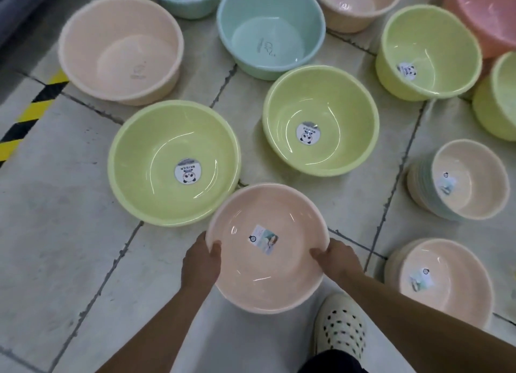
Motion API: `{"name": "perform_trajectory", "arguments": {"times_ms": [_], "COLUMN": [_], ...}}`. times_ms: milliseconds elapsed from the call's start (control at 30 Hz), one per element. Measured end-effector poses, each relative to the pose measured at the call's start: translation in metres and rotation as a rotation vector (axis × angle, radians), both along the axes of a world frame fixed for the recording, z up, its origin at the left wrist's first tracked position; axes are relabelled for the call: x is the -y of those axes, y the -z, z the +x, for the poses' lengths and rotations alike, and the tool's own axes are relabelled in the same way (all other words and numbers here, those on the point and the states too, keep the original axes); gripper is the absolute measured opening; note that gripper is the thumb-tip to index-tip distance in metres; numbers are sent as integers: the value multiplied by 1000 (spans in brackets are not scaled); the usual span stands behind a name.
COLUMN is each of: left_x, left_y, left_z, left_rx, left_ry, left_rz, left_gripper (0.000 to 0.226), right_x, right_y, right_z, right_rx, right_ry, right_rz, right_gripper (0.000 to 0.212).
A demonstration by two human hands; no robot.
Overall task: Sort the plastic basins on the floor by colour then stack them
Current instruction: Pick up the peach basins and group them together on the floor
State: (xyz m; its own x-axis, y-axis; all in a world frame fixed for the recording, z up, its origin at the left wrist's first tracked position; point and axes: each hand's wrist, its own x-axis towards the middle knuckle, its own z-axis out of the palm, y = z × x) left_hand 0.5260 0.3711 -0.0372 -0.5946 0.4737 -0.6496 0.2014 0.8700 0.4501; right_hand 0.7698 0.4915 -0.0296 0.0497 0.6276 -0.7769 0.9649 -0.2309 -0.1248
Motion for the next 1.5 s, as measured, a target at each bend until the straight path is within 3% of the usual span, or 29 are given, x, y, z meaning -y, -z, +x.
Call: {"name": "perform_trajectory", "arguments": {"times_ms": [233, 433, 633, 800, 1033, 1200, 1500], "left_x": [2, -8, -65, -138, -209, -221, -201], "left_y": [12, -37, -164, -296, -473, -585, -713], "left_z": [7, 19, 26, 44, 88, 86, -5], "left_rx": [-46, -25, 73, 162, 378, 458, 477], "left_ry": [114, 88, 77, 60, -220, -328, -472], "left_rz": [-103, -14, 105, 179, 285, 324, 435], "left_gripper": [24, 15, 4, 24, 36, 36, 38], "right_x": [8, 10, -19, -60, -109, -132, -145], "right_y": [22, -30, -151, -284, -456, -572, -709], "right_z": [10, 34, 53, 69, 101, 100, 0], "right_rx": [-69, -169, -361, -508, -675, -717, -751], "right_ry": [94, 267, 454, 647, 828, 846, 760], "right_rz": [-22, -9, -27, 53, 122, 94, 80], "right_gripper": [35, 32, 50, 54, 31, 62, 31]}}
